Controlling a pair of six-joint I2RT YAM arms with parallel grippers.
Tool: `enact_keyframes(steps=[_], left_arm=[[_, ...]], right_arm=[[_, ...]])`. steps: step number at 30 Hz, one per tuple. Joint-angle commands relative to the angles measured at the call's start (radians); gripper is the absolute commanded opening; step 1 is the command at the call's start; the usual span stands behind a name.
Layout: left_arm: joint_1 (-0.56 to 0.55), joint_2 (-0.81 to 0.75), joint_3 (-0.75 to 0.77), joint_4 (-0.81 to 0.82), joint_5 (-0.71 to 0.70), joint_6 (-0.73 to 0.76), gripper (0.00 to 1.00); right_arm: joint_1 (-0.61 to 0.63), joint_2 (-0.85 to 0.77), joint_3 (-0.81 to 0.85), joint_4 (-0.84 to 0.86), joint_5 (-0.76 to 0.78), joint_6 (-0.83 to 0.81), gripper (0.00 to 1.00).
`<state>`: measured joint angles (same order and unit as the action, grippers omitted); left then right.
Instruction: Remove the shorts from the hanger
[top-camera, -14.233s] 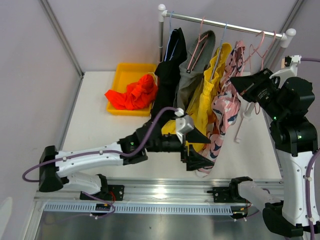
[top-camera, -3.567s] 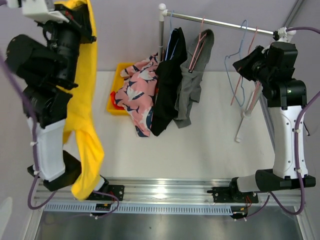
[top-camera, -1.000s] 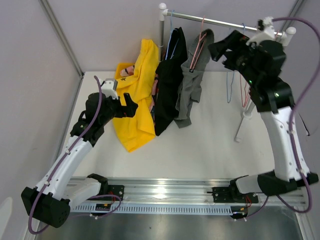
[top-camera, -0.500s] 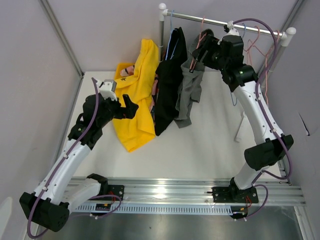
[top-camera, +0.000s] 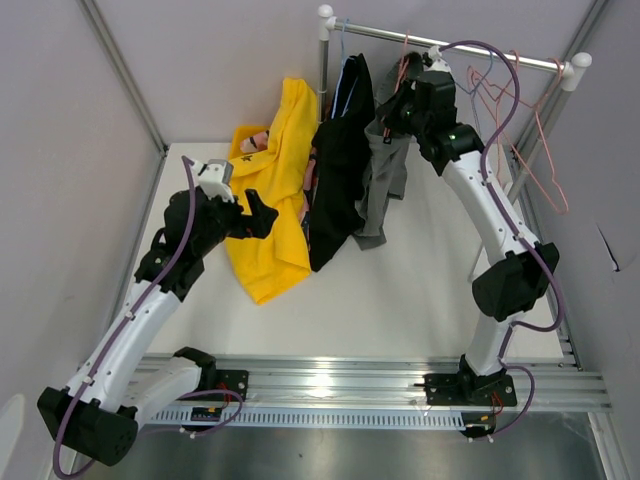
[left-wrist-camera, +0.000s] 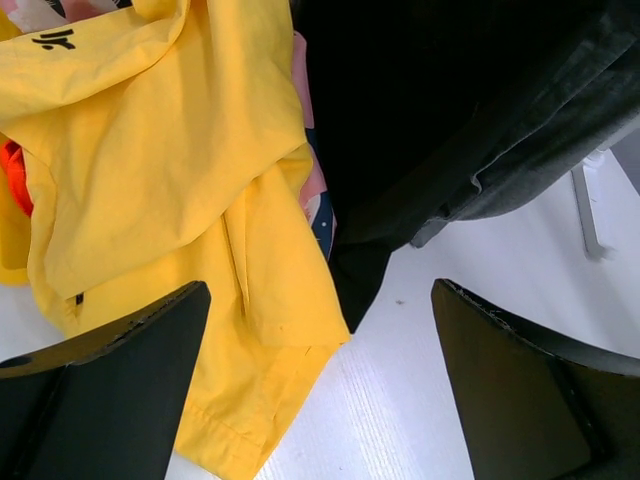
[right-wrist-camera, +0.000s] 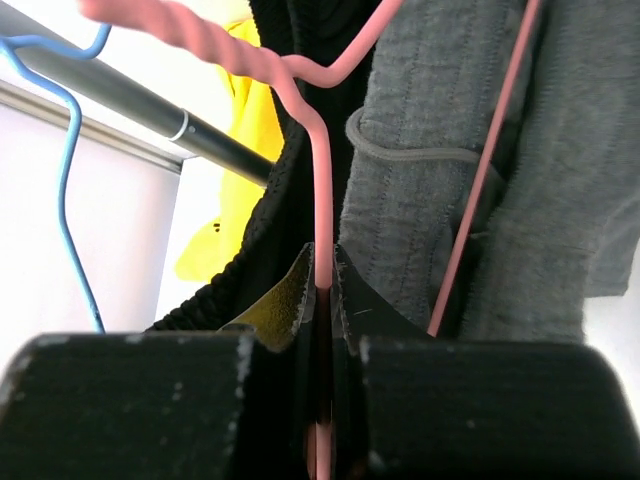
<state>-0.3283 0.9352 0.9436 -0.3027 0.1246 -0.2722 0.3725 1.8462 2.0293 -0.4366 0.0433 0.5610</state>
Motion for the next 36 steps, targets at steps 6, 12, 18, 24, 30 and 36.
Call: enact_keyframes(steps=[6, 12, 18, 24, 30, 36], left_arm=[[-0.029, -0.041, -0.028, 0.103, 0.153, 0.010, 0.99], [-0.182, -0.059, -0.023, 0.160, 0.260, 0.074, 0.99], [-0.428, 0.048, 0.086, 0.158, 0.053, 0.071, 0.99], [-0.589, 0.168, 0.141, 0.328, -0.017, 0.080, 0.99], [-0.673, 0.316, 0.244, 0.402, -0.066, 0.099, 0.99], [-0.733, 0.376, 0.287, 0.427, -0.095, 0.110, 0.99]], right_arm=[[0.034, -0.030, 0.129, -0.046, 0.047, -0.021, 0.00], [0.071, -0.142, 0.171, -0.090, 0.092, -0.047, 0.00], [0.161, -0.306, 0.049, -0.057, 0.179, -0.058, 0.00], [0.213, -0.404, -0.072, -0.042, 0.207, -0.021, 0.00], [0.247, -0.462, -0.158, -0.013, 0.210, 0.013, 0.00], [0.261, -0.478, -0.207, -0.007, 0.213, 0.027, 0.00]])
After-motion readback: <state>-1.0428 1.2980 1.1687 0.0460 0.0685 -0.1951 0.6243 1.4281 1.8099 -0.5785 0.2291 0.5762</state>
